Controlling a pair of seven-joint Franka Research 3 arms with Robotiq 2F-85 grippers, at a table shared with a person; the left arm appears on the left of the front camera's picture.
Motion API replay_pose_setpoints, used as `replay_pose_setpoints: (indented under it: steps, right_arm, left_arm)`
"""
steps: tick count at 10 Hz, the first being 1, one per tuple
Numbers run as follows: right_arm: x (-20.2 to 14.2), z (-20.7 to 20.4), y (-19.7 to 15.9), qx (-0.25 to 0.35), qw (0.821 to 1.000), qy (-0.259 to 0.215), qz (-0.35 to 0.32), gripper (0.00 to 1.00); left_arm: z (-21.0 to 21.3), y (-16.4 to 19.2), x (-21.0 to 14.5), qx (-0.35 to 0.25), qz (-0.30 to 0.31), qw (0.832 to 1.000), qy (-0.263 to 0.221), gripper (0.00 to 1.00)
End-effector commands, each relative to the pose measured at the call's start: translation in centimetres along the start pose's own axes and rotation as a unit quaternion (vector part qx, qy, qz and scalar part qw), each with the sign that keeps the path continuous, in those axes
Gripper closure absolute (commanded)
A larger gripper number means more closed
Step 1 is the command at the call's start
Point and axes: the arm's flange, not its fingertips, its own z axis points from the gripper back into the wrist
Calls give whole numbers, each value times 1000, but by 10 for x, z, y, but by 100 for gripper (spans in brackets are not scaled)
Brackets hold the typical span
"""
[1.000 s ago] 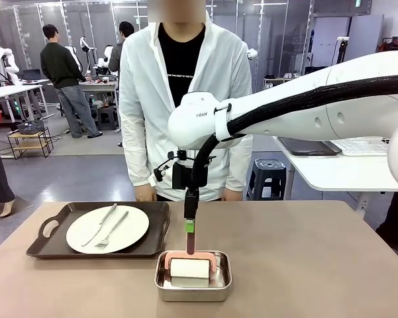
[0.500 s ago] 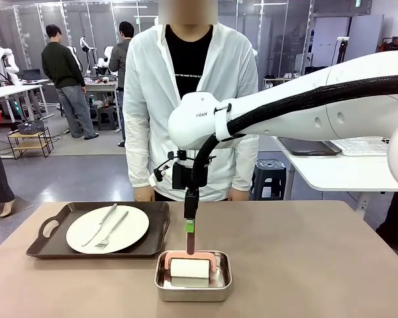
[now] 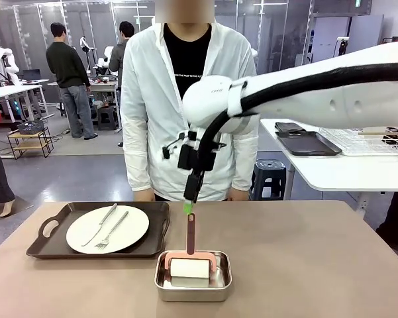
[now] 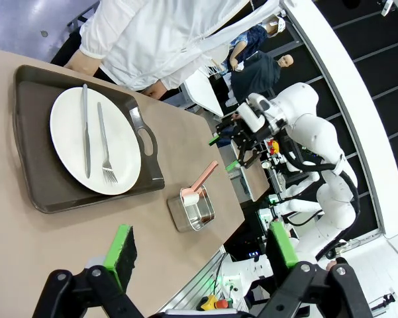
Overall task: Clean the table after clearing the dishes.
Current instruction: When the right (or left) Handle tray is removed, use the right hand (or left hand) to clean the right (or left) side of the table with the Lint Roller.
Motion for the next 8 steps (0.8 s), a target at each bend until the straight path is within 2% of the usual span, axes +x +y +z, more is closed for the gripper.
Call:
replay_pose_setpoints:
  steps: [1, 2, 4, 5, 7, 8]
  right_arm:
    - [-40, 19, 23, -4, 995, -80, -62, 0]
    - [-69, 40, 26, 2, 985, -132, -111, 0]
    - [-143, 71, 26, 96, 942, -262, -185, 0]
    - [-182, 79, 26, 169, 920, -303, -184, 0]
    - [-254, 95, 29, 188, 883, -357, -239, 0]
    - [-289, 106, 29, 213, 862, -397, -233, 0]
  left_arm:
    - [3, -2, 0, -3, -3, 1000, -4, 0]
    - [3, -2, 0, -3, -3, 1000, -4, 0]
    - [3, -2, 0, -3, -3, 1000, -4, 0]
    - [3, -2, 0, -3, -3, 1000, -4, 0]
    - [3, -2, 0, -3, -3, 1000, -4, 0]
    - [3, -2, 0, -3, -3, 1000, -4, 0]
